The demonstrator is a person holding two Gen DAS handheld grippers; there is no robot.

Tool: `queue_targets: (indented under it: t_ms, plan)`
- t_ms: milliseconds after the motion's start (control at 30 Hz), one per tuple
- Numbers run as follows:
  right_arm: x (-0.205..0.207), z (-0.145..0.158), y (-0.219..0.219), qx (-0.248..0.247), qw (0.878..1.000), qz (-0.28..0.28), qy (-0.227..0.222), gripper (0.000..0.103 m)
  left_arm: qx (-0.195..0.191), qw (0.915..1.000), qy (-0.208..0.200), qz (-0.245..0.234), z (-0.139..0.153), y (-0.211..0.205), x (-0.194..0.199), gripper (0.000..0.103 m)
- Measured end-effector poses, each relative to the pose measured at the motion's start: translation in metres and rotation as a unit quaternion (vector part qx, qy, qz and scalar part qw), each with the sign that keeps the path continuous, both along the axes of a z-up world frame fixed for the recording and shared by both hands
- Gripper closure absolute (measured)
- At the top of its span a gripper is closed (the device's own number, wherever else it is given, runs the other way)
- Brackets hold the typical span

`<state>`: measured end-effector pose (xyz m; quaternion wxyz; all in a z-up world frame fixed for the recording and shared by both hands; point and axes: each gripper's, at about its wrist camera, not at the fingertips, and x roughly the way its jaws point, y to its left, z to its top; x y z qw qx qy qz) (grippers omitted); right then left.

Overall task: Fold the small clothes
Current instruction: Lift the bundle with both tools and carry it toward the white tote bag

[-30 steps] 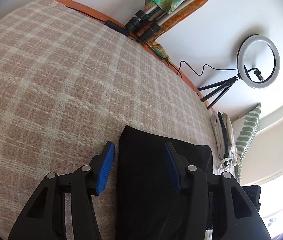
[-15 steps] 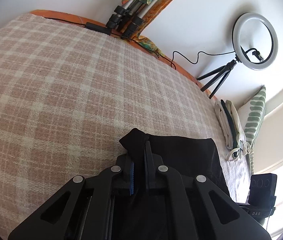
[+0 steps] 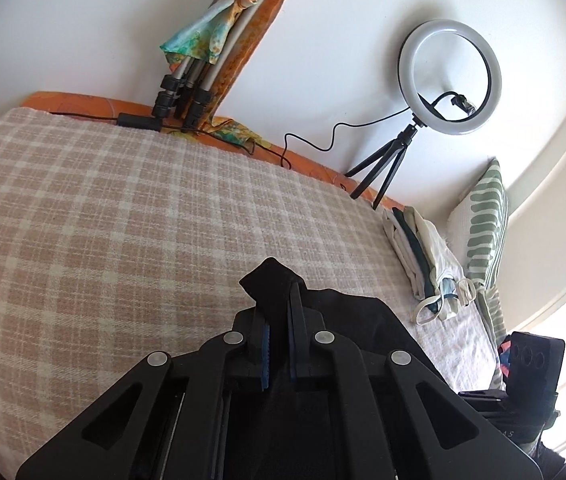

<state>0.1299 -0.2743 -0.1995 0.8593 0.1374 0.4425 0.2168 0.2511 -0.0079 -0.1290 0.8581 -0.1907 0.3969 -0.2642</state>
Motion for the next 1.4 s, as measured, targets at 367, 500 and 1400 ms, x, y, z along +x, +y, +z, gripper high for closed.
queue_targets:
  t_ms: [367, 500, 1400]
  plan:
    - [-0.031, 0.044, -0.055, -0.039, 0.997, -0.040, -0.047, 0.095, -0.021, 0.9980, -0.036, -0.048, 0.039, -0.062, 0.000, 0.099]
    - [-0.039, 0.058, -0.084, -0.058, 0.994, -0.064, -0.060, 0.095, -0.028, 0.9961, -0.045, -0.071, 0.050, -0.098, 0.007, 0.099]
    - [0.055, 0.106, -0.321, -0.203, 0.948, -0.228, -0.088, 0.095, -0.012, 0.9880, -0.104, -0.113, 0.077, -0.360, 0.108, 0.099]
